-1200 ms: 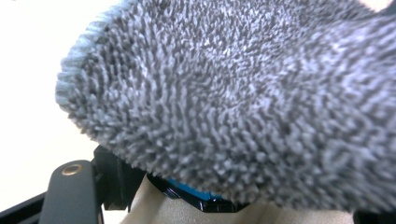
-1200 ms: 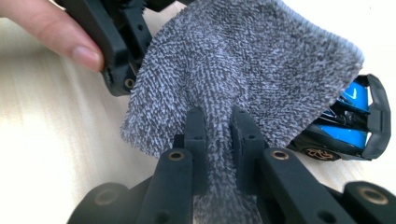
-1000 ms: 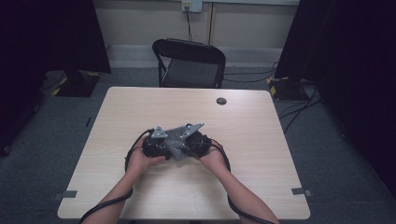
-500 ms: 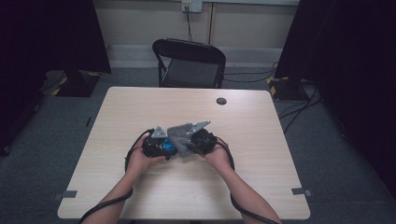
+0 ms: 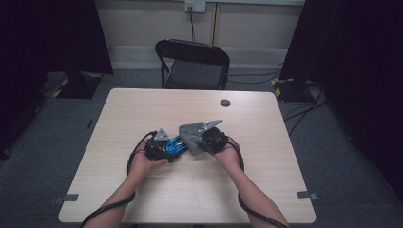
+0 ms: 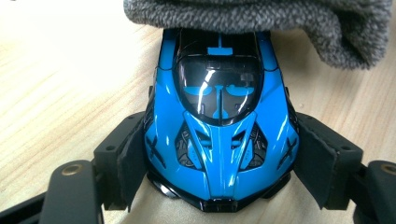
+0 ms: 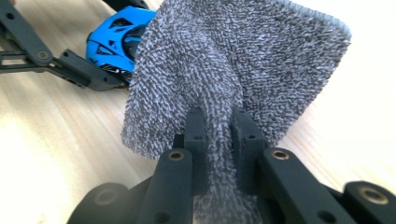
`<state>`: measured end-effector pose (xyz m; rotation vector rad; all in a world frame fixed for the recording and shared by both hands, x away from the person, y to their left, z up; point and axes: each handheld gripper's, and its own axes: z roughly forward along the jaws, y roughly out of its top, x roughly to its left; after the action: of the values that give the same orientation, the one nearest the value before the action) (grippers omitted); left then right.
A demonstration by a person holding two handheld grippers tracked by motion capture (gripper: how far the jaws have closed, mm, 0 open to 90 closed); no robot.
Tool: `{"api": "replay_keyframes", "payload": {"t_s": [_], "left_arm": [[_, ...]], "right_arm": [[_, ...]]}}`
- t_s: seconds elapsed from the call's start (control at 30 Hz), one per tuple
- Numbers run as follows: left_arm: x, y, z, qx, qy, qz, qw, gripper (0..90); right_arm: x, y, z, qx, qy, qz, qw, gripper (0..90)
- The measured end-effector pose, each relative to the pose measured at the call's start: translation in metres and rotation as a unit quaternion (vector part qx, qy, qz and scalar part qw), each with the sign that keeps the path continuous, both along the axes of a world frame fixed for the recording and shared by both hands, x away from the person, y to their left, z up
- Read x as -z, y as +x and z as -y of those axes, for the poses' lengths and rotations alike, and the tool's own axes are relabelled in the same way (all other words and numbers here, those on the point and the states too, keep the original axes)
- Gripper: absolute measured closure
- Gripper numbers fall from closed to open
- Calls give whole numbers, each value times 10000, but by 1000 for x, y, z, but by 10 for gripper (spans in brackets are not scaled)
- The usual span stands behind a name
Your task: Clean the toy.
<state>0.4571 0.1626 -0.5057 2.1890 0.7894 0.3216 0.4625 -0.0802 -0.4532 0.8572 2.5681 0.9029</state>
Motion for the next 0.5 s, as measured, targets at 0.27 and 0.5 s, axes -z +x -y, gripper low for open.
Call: {"api": "replay_keyframes", "payload": {"t_s": [0.27,0.5], "left_arm": [[0,0,0,-1,-1,-1,10000,249],[0,0,0,-1,-3,-2,10000,249]], "right_arm": [[0,5,8,150,23,1,9999,791],[0,7,16,309,91,5,9995,791]]}}
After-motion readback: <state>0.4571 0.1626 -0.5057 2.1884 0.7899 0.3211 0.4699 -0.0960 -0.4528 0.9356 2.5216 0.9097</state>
